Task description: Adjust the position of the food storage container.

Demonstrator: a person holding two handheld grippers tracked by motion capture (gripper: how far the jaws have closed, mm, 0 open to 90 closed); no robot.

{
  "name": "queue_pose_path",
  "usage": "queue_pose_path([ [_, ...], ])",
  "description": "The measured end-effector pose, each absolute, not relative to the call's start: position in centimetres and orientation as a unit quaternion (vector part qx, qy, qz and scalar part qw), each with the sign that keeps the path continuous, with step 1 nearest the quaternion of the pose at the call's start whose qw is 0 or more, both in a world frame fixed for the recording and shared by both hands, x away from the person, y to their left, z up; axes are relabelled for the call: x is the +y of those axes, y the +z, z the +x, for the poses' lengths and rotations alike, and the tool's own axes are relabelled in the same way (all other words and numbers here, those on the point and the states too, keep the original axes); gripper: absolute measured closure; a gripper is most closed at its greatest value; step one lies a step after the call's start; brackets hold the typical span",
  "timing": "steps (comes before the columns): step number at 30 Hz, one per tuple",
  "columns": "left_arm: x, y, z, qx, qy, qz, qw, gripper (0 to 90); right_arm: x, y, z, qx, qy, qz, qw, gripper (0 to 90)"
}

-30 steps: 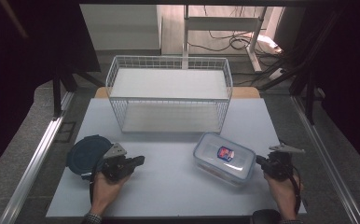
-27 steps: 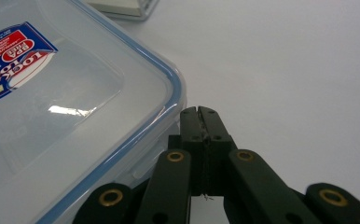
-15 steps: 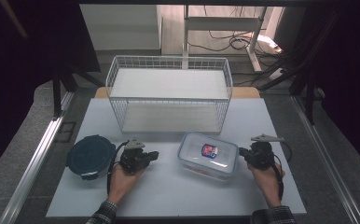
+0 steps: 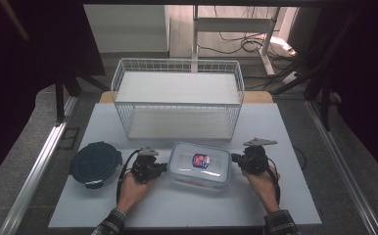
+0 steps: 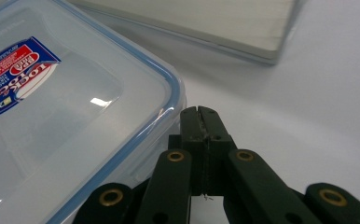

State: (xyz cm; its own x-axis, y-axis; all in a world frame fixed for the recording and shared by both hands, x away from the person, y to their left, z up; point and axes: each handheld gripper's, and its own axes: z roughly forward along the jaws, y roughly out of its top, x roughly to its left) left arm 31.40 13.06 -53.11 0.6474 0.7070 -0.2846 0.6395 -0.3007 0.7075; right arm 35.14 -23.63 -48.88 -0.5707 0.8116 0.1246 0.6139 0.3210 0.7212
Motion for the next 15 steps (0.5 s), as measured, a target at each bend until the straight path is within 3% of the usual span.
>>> queue_pose_path([
  [15,15.0,-52.4,25.2,0.447,0.035,0.808,0.383,90.0,-20.1,-49.1,34.0,0.823,0.383,0.404,0.110,89.5],
])
